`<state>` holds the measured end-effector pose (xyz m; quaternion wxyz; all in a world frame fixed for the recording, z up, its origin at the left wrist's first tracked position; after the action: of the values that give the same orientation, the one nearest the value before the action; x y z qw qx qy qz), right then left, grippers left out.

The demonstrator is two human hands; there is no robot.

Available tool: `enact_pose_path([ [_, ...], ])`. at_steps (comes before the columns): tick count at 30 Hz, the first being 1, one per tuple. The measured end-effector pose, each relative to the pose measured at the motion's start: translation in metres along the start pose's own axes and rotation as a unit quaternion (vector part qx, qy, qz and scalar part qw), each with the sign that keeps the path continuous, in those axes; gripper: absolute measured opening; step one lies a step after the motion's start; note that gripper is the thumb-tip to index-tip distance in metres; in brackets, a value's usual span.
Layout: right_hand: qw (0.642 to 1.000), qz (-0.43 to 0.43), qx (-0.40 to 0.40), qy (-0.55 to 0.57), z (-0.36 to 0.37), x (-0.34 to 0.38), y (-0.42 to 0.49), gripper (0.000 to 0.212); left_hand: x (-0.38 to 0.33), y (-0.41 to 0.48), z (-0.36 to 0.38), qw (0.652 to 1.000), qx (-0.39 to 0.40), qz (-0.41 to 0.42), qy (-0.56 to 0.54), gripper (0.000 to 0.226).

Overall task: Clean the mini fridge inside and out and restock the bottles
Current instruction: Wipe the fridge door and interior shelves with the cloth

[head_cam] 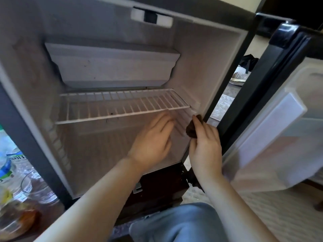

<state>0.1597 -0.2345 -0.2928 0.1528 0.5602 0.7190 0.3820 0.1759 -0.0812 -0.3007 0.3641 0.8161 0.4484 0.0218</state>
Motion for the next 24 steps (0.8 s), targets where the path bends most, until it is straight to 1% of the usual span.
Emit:
enact_pose_path([
  [1, 1.0, 0.007, -0.007, 0.017, 0.002, 0.003, -0.003, 0.06, -0.002, -0.021, 0.011, 0.999, 0.0, -0.023, -0.029, 0.033],
  [3, 0.997, 0.046, -0.014, 0.061, 0.01, 0.006, -0.01, 0.063, -0.006, -0.05, 0.029, 0.989, 0.005, -0.108, -0.102, 0.031],
  [5, 0.986, 0.112, 0.009, 0.12, 0.024, 0.009, -0.019, 0.066, -0.007, -0.059, 0.039, 0.958, 0.016, -0.207, -0.197, 0.037],
  [6, 0.979, 0.141, 0.028, 0.143, 0.032, 0.01, -0.025, 0.064, -0.004, -0.058, 0.043, 0.939, 0.023, -0.248, -0.238, 0.041],
  [7, 0.974, 0.157, 0.04, 0.159, 0.04, 0.012, -0.032, 0.06, -0.002, -0.056, 0.046, 0.924, 0.024, -0.27, -0.268, 0.044],
  [10, 0.965, 0.172, 0.039, 0.193, 0.056, 0.014, -0.05, 0.046, 0.002, -0.046, 0.051, 0.887, 0.02, -0.296, -0.354, 0.046],
  [12, 0.959, 0.181, 0.025, 0.215, 0.063, 0.016, -0.053, 0.038, 0.005, -0.039, 0.055, 0.864, 0.028, -0.309, -0.397, 0.041],
  [15, 0.965, 0.173, 0.002, 0.199, 0.072, 0.017, -0.046, 0.034, 0.012, -0.027, 0.064, 0.863, 0.026, -0.313, -0.396, 0.032],
  [16, 0.967, 0.171, -0.001, 0.191, 0.076, 0.015, -0.042, 0.033, 0.017, -0.023, 0.067, 0.851, 0.018, -0.328, -0.41, 0.029],
  [18, 0.966, 0.18, -0.004, 0.186, 0.081, 0.011, -0.033, 0.033, 0.029, -0.015, 0.071, 0.809, 0.014, -0.372, -0.455, 0.03],
  [19, 0.962, 0.189, -0.011, 0.194, 0.082, 0.01, -0.028, 0.033, 0.035, -0.012, 0.072, 0.787, 0.025, -0.393, -0.475, 0.033],
  [20, 0.959, 0.196, -0.023, 0.204, 0.082, 0.008, -0.025, 0.032, 0.037, -0.008, 0.073, 0.774, 0.043, -0.403, -0.487, 0.035],
  [22, 0.954, 0.2, -0.044, 0.218, 0.083, 0.006, -0.019, 0.034, 0.037, -0.003, 0.077, 0.782, 0.073, -0.388, -0.482, 0.03],
  [24, 0.949, 0.207, -0.035, 0.236, 0.086, 0.005, -0.017, 0.039, 0.035, 0.002, 0.081, 0.797, 0.068, -0.377, -0.466, 0.018],
])
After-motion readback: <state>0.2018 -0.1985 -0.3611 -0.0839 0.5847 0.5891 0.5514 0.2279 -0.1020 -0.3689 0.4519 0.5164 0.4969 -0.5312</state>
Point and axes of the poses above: each hand's wrist, its own y-axis towards the middle knuckle, its own z-axis out of the palm, x = y × z, the point moved 2 cm from there along y, towards the middle knuckle, and after that the axes turned 2 degrees about -z, right-handed, at the moved point
